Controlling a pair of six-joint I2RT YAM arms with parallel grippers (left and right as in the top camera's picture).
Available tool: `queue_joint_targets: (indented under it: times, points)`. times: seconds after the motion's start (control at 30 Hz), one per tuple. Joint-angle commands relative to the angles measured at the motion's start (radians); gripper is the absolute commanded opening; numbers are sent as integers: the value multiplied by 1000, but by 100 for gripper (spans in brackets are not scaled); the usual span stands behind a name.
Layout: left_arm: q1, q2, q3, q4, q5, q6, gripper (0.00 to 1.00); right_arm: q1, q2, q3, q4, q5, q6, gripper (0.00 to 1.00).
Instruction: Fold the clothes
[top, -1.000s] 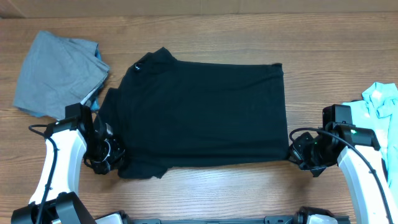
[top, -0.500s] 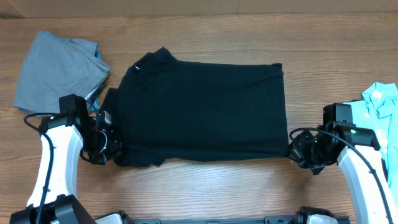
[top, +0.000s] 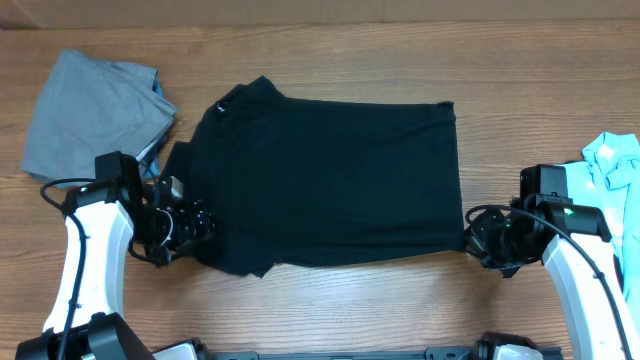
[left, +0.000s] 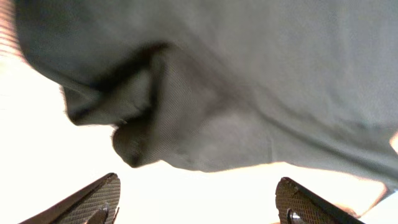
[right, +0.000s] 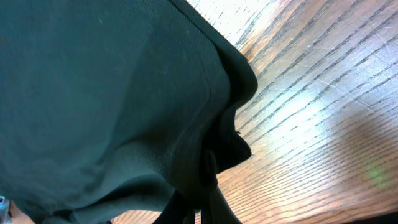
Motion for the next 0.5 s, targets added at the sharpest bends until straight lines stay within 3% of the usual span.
queue_joint_targets:
  times: [0.0, 0.13, 0.23, 0.47]
  points:
    - [-33, 1, 21, -51, 115, 110, 76, -3, -8, 17, 7, 9, -7, 4]
    - [-91, 1, -11, -88, 84, 79, 69, -3, -8, 17, 14, 9, -7, 4]
    - [-128, 1, -71, -39, -9, -51, 61, -3, -8, 17, 19, 9, -7, 4]
    - [-138, 1, -237, 115, -51, -241, 61, -3, -7, 17, 21, 10, -8, 4]
